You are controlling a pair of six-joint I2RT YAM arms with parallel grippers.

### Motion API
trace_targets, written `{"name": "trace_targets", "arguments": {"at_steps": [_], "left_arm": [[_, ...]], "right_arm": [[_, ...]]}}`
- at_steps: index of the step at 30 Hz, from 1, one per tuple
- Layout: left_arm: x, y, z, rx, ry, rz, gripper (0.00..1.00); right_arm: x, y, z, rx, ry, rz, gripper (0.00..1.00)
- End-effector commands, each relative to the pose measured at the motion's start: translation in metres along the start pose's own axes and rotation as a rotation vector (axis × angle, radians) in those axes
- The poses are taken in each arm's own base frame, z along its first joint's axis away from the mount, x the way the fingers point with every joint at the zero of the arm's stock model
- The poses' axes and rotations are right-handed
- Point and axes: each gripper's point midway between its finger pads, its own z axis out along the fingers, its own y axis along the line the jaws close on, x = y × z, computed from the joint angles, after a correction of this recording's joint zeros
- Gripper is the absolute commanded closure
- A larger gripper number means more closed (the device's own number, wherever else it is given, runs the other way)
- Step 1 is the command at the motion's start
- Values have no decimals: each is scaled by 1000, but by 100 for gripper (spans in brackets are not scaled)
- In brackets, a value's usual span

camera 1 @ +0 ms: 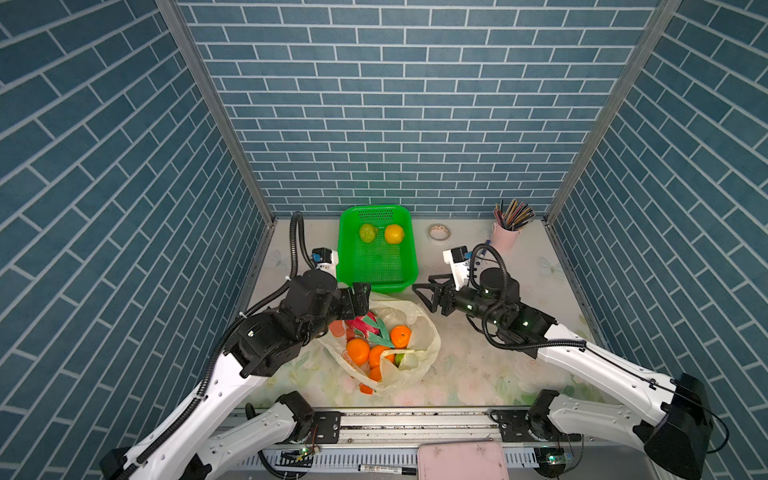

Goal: Untie the knot of the plastic bag and take out the fruit
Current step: 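Release the yellow apple in the basket and bring the left gripper back to the bag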

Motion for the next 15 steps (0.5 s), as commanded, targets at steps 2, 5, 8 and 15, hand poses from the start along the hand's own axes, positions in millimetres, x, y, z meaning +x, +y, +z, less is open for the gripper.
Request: {"name": "trace_targets", "arguments": {"at_steps": [2,5,8,15], "left_arm": [[64,50,-4,-186,134,-142,12],[90,60,-2,-203,196,-142,12],[104,65,4,-215,248,-103,12],[146,55,23,-133,410,-18,12]], "right_arm": [[7,25,2,-39,56,-85,25],[17,41,6,-60,82,-119,26],[32,52,9,-64,101,-160,26],[90,52,23,-12,268,-169,31]]}}
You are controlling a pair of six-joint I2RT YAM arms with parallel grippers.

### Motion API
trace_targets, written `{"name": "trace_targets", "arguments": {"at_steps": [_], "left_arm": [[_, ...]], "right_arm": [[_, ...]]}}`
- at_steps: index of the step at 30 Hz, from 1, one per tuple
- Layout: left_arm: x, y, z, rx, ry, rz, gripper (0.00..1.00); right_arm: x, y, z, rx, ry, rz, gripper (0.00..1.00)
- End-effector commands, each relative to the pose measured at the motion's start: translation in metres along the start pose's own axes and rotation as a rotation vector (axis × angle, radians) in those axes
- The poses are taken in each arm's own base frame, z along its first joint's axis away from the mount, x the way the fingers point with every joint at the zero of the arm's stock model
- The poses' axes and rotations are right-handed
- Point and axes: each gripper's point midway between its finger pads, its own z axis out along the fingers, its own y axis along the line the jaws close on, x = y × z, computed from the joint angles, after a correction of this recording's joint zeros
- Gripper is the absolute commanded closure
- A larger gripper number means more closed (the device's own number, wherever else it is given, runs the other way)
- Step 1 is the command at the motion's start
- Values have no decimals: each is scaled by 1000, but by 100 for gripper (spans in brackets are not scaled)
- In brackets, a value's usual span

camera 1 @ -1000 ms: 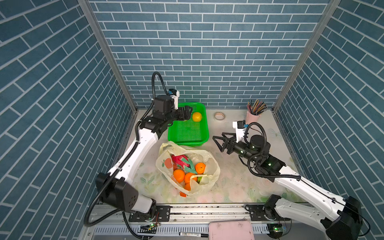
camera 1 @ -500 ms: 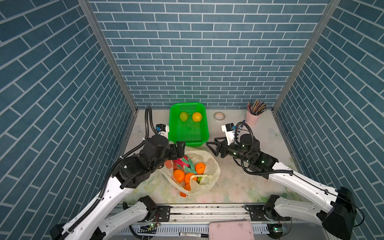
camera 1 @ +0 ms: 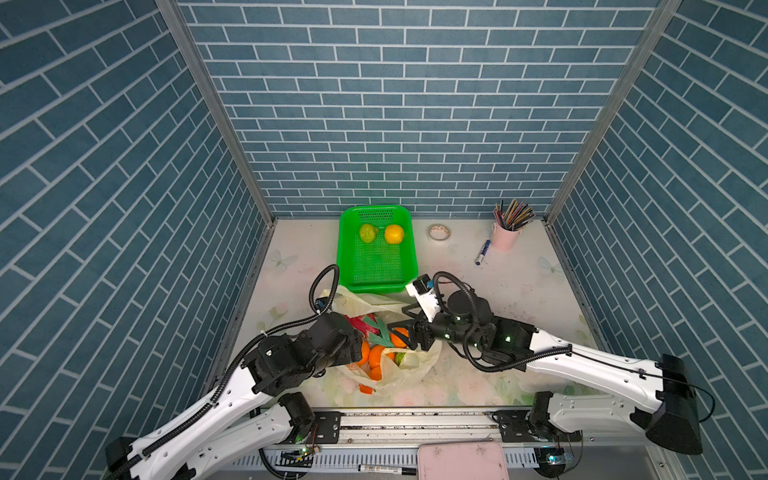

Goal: Untie the knot of the plastic bag and take out the fruit
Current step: 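Release the yellow apple in the basket and bring the left gripper back to the bag, then grasp the bag rim with the left gripper while the right gripper reaches in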

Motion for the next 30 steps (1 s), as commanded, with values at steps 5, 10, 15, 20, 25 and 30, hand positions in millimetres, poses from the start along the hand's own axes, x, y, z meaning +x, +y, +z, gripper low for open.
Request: {"name": "trace_targets", "arguments": {"at_steps": [5,10,15,20,25,30], "left_arm": [[53,12,31,-10,214,62,20],[53,19,31,-1,178,16,37],[55,23,36,-47,196,25,41],[51,23,43,-93,192,38,38],[44,12,45,-36,152,21,36],[42,6,47,5,136,14,31]], "right_arm": [[65,-8,16,51,166,55,37],[123,-9,22,54,322,49,39],[170,-17,18,107,447,18,40],[215,-30,8,122,550,-30,41],[247,-54,-4,205,630,-57,42],[258,-64,-11,257,680,-50,43]]}}
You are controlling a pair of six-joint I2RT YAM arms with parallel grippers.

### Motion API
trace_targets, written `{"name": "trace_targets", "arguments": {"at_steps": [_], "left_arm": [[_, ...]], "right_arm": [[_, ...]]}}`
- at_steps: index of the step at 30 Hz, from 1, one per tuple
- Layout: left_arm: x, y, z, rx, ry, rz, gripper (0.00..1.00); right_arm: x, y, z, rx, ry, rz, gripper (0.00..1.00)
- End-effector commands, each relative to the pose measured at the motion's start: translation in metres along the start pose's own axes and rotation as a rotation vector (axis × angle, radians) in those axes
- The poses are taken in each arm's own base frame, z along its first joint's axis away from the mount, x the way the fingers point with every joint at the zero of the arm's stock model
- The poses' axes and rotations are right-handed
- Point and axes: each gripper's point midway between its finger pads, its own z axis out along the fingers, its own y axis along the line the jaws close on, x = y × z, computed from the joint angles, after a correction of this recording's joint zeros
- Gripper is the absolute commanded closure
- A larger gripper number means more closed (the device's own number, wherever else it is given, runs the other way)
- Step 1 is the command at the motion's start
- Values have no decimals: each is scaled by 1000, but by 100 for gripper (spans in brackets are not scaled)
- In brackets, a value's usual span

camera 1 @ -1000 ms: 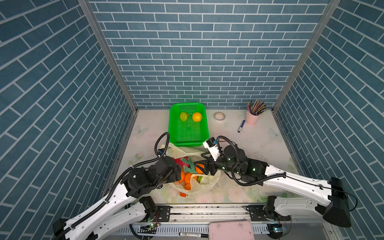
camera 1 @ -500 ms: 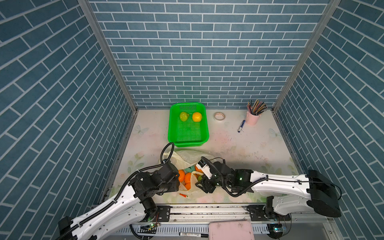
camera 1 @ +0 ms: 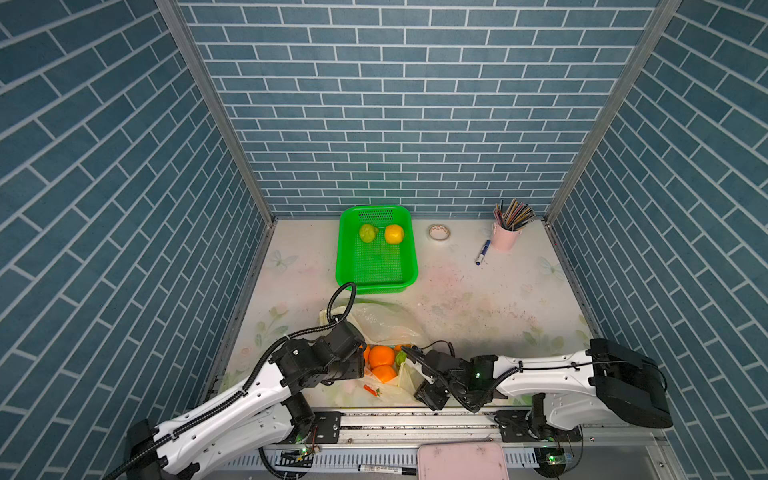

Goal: Untie the knot of the plastic bag and take out the fruit
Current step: 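Grasp the bag rim with the left gripper while the right gripper reaches in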

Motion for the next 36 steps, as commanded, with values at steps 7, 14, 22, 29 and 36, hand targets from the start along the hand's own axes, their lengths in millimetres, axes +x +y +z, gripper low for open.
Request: {"name": "trace_targets", "arguments": {"at_steps": [7,14,22,29,36], "left_arm": [[-17,-11,-10,53,-86,-21,28],[-24,-12,-18,57,-121,-25,27],[-31,-8,-28,48,-163,-49,27],[-55,-4,-57,-5,-266,-46,25],[-73,4,-65,-40,-299,-45,21]], "right_arm": [[-20,7,-41,47,-55,0,28],[-71,26,-110,-34,-295,45,20],[-136,48,-158,-61,-521,-27,23],[-172,69,-117,-88,-525,-53,32],[-173,51,-66,10,-457,-55,32]]}}
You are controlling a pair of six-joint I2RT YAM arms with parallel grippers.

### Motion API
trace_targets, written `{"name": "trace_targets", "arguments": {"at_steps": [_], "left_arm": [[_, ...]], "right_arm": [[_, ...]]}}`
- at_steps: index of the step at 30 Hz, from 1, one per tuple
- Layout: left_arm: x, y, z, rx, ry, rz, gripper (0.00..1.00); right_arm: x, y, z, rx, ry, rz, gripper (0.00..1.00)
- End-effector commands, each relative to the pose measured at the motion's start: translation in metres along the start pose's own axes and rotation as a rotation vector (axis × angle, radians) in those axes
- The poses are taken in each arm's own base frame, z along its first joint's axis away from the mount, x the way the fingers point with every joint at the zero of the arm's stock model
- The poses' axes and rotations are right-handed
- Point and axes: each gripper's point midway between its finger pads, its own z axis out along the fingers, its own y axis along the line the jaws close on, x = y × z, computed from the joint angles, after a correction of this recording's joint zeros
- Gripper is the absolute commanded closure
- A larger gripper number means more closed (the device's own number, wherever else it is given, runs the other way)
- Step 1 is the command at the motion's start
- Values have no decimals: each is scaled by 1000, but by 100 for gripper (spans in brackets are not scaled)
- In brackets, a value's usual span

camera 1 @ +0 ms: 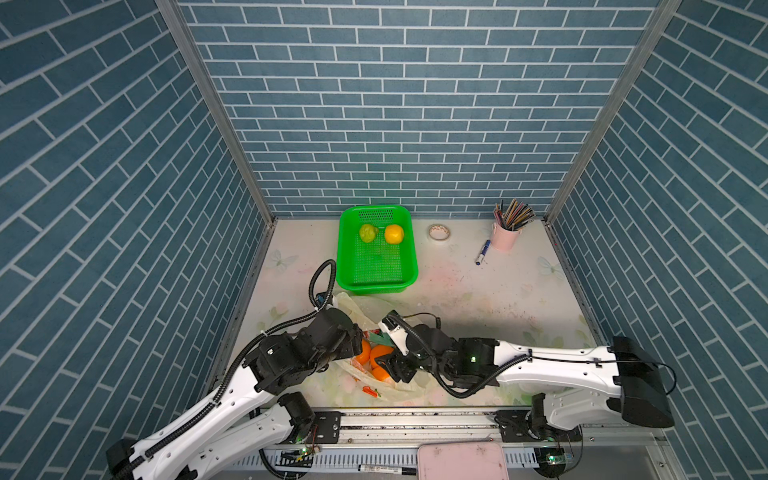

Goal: Untie the knot of the plastic bag and take out the fruit
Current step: 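Grasp the bag rim with the left gripper while the right gripper reaches in, then hold the bag open with the left gripper while the right grasps the dragon fruit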

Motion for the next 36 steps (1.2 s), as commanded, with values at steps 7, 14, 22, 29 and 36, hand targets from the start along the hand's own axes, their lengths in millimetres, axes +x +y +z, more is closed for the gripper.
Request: {"name": "trace_targets", "arguments": {"at_steps": [7,14,22,29,36], "left_arm": [[-18,14,-2,-28,-32,13,21],[-15,15,4,-32,-27,26,20],[-10,28,8,-78,-22,39,19],[-9,34,9,-96,-25,36,18],[-9,39,11,-111,-12,39,18]], "right_arm": [[-14,-39,45,99,-4,42,25],[-19,-61,82,152,45,56,18],[-29,-71,116,128,69,35,9],[-27,-87,143,121,93,49,8],[-14,-88,170,38,147,69,9]]}}
